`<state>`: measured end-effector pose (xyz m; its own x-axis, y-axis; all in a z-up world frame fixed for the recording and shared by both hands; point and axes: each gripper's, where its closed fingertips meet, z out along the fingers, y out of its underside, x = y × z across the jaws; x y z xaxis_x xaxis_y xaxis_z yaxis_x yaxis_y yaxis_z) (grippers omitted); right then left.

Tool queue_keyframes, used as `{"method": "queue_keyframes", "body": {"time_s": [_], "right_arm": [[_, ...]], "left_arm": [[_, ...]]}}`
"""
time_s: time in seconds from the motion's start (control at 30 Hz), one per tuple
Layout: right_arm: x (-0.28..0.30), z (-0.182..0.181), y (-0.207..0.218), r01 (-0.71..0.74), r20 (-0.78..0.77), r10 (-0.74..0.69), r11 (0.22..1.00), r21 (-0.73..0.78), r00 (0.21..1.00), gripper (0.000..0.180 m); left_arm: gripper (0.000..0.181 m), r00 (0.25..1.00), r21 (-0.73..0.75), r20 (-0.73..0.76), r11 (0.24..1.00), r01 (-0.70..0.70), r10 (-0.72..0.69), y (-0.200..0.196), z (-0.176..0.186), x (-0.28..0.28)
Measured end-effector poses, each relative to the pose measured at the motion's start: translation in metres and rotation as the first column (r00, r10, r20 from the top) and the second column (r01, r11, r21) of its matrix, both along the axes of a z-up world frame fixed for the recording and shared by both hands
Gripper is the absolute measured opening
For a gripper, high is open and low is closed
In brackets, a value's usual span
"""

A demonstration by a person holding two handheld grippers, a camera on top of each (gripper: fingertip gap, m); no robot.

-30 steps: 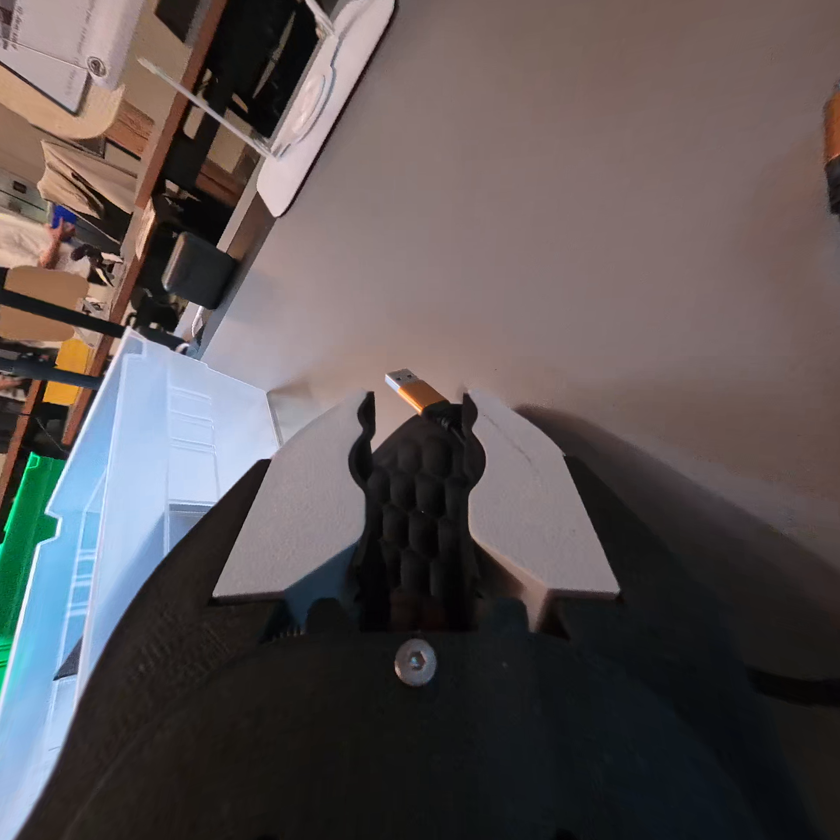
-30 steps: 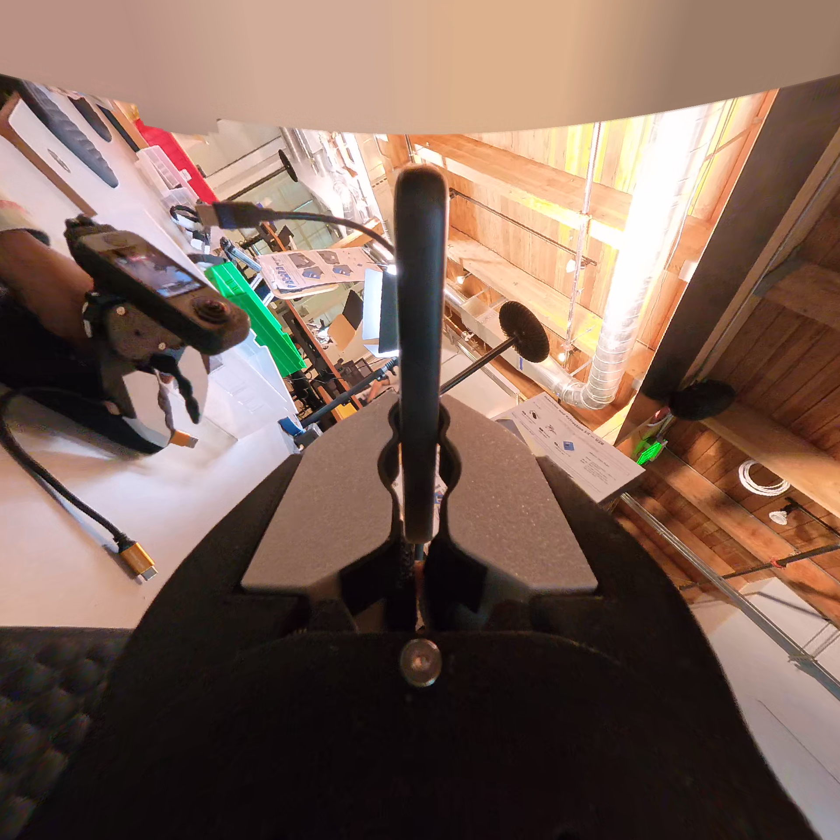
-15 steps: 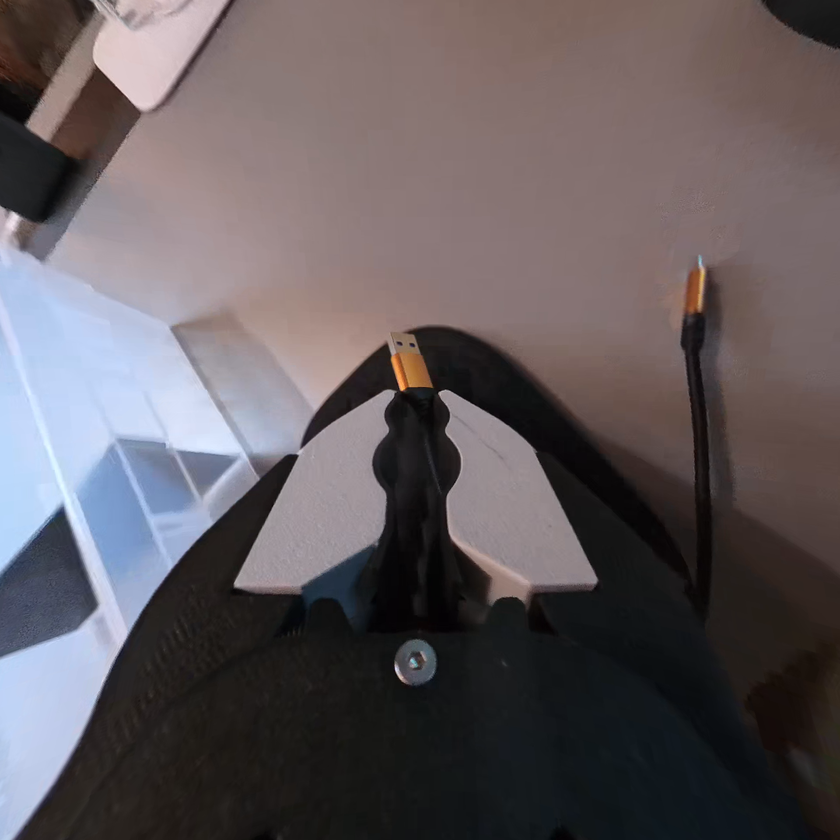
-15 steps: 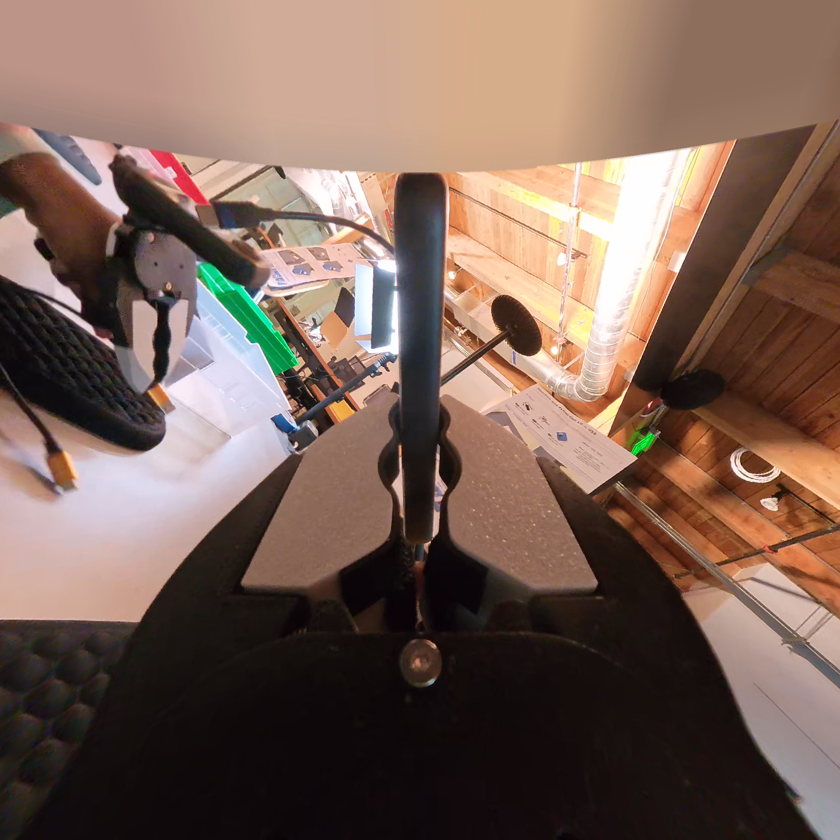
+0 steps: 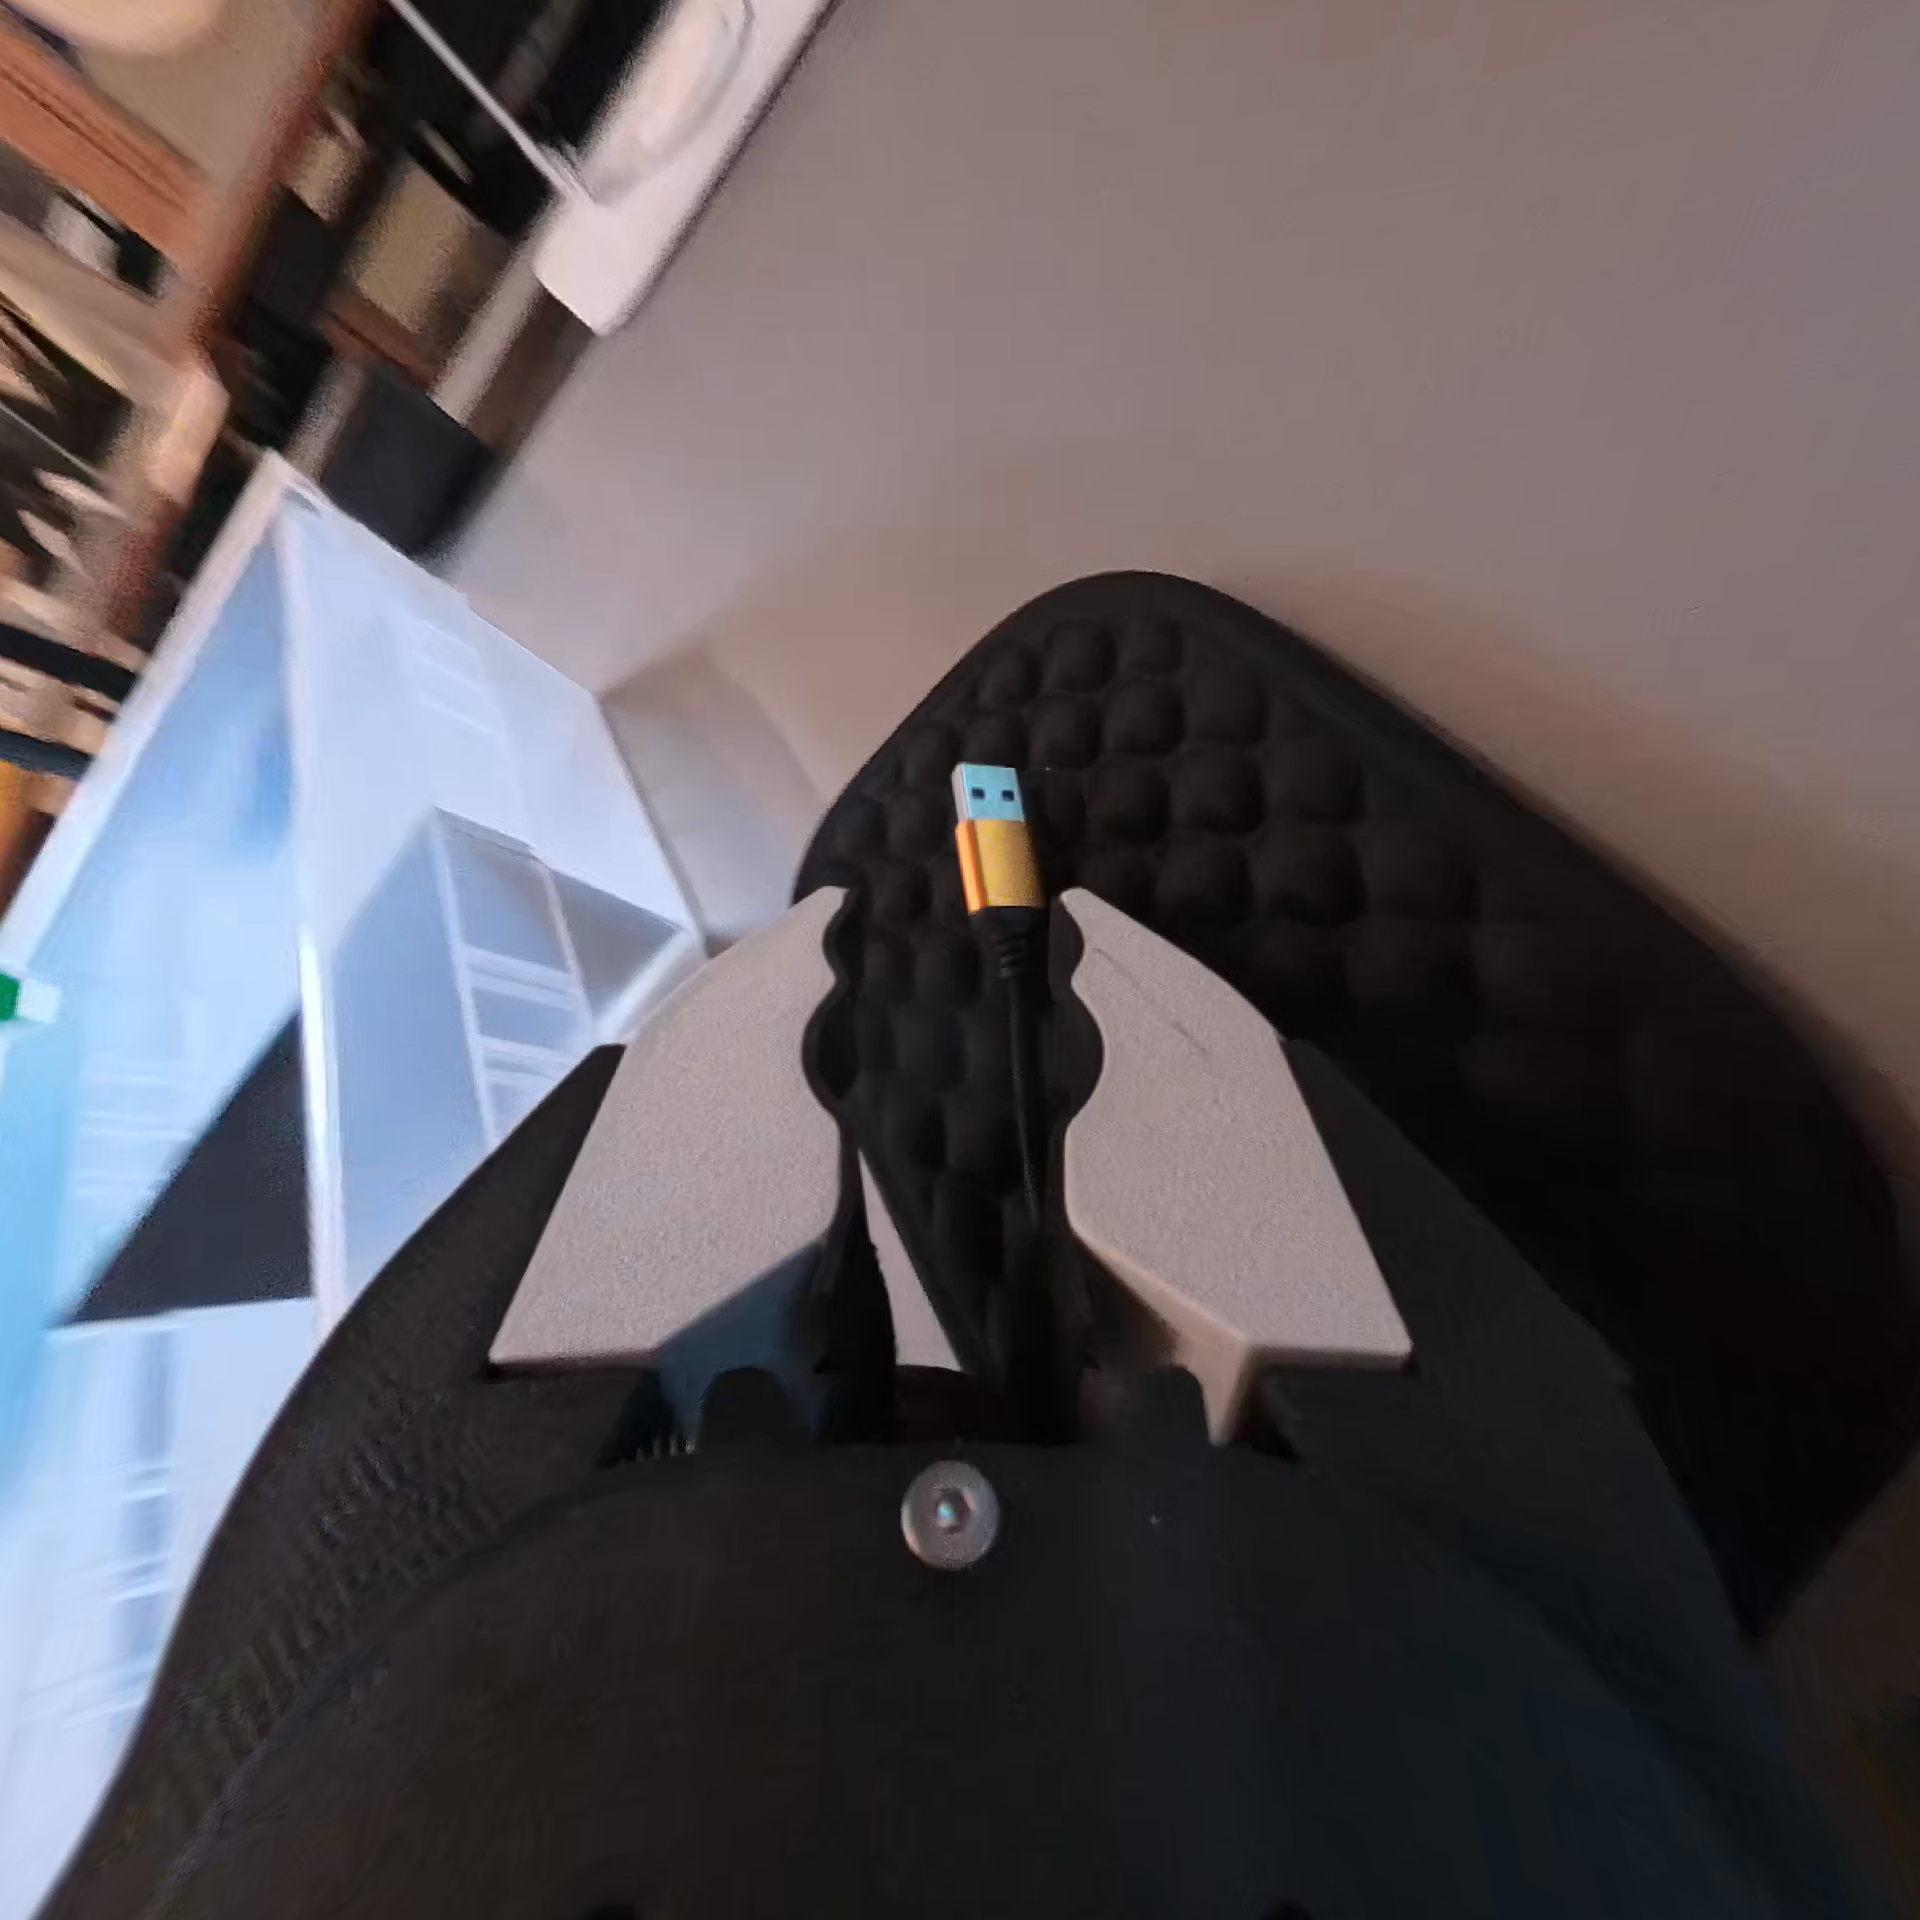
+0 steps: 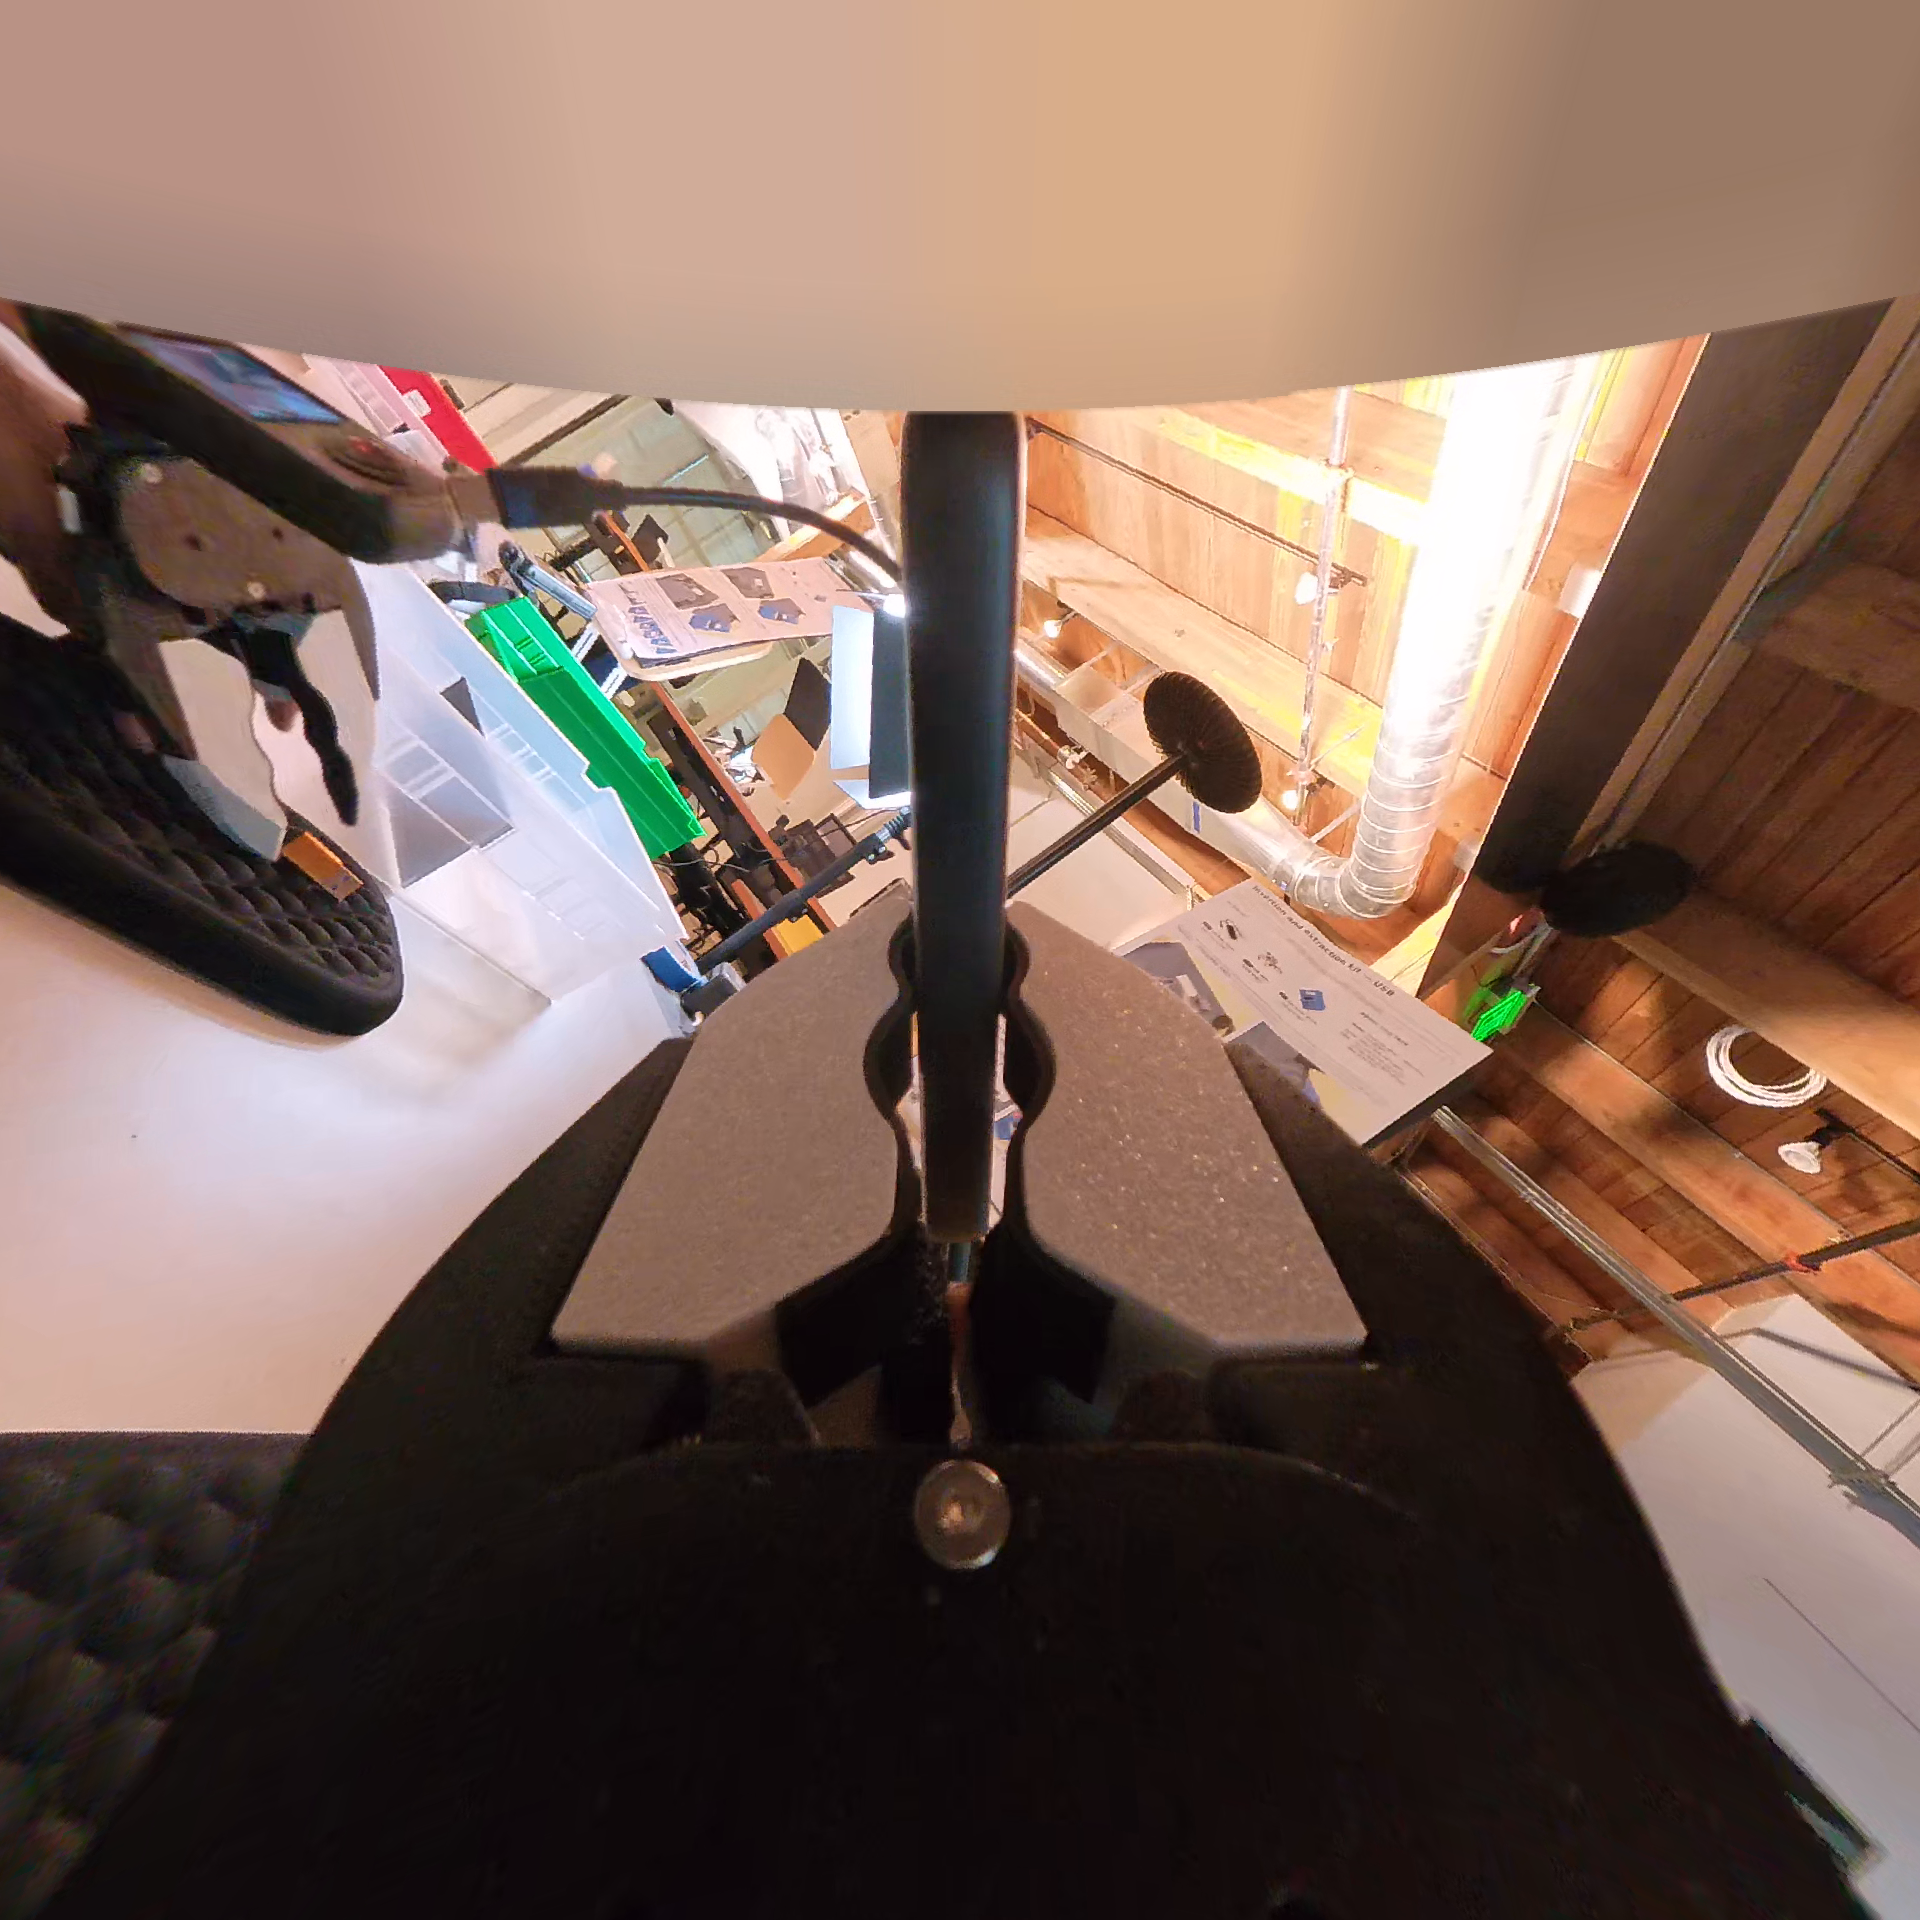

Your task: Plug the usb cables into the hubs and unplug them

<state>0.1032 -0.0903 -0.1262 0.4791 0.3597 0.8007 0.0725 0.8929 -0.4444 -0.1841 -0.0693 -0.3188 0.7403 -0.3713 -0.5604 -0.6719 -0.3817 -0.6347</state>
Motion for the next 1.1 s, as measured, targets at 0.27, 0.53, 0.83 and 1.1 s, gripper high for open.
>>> {"method": "queue_keyframes", "body": {"time_s": [0.27,0.53,0.83,1.1], "right_arm": [[-0.003,-0.003,0.002,-0.010,0.004,0.010,1.000,-0.012,1.000,0.012],[-0.007,-0.006,0.004,-0.005,0.018,0.006,1.000,-0.018,1.000,0.012],[-0.010,-0.008,0.004,-0.011,0.025,0.012,1.000,-0.023,1.000,0.012],[-0.011,-0.011,0.007,-0.028,0.028,0.029,0.998,-0.048,0.999,0.012]], "left_arm": [[0.016,0.998,0.072,-0.061,0.997,0.030,-0.026,-0.002,-0.003,0.005],[0.017,0.992,-0.010,0.125,1.000,-0.023,0.024,-0.005,-0.009,0.003],[0.017,1.000,0.087,0.029,0.996,-0.005,0.002,-0.001,-0.004,0.002],[0.015,0.986,0.023,0.152,0.998,0.066,-0.069,-0.001,0.000,0.011]]}}
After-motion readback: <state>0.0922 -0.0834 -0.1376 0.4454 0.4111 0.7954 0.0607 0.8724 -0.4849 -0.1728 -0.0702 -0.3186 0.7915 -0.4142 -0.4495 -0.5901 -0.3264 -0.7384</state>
